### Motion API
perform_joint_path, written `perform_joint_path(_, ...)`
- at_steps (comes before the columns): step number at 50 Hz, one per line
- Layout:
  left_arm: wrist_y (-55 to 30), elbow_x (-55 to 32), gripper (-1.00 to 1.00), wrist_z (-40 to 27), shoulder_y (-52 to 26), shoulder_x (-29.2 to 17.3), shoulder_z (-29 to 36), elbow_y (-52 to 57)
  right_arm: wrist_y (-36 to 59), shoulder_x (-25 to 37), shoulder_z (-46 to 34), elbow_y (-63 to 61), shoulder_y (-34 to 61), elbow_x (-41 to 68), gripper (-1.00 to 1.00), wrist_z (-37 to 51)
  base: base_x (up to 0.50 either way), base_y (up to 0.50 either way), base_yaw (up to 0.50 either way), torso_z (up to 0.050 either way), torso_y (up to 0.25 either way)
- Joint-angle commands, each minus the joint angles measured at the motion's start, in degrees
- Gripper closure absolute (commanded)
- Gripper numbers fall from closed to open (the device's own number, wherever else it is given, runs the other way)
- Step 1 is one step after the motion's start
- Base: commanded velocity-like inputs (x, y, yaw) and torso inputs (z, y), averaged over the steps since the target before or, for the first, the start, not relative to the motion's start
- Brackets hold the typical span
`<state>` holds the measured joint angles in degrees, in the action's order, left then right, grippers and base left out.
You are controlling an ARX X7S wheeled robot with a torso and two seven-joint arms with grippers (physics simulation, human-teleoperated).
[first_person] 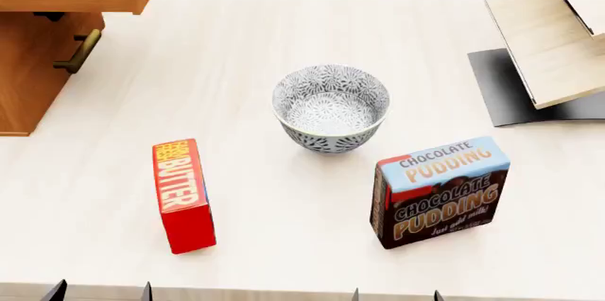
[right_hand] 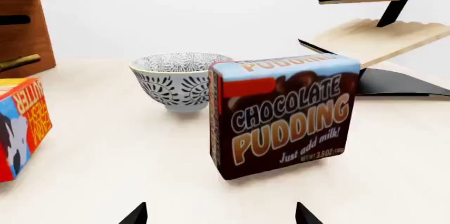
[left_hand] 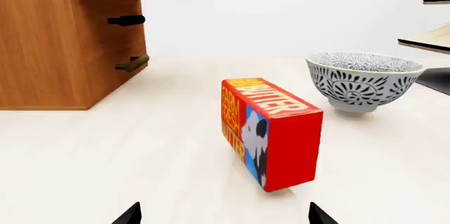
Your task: Close the top drawer of the cabinet.
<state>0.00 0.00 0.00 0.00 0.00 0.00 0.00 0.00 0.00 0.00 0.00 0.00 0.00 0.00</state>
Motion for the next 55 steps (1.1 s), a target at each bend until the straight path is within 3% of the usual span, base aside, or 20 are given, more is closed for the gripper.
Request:
perform_joint_path(1,0.0,-0.9,-1.00,-1.1,0.0,-0.9,1.1,0.1,-0.1,0.8,-1.0,0.0,0.0,0.8,-1.00,1.0,0.00,0.00,0.00,0.000,0.000)
perform_joint_path(19,-0.1,-4.2,-1.00,-3.5,-0.6,-3.3,3.8,-0.5,0.1,3.4,-4.0,0.6,0.6,3.4,-1.00,4.1,0.00,0.00,0.00,0.001,0.000)
perform_joint_path(55,0.6,-7.1,-1.00,-6.0,-0.7,-5.8,6.4,-0.6,0.5,5.7,-6.9,0.9,1.2,5.9,-1.00,6.8,0.00,0.00,0.00,0.049,0.000)
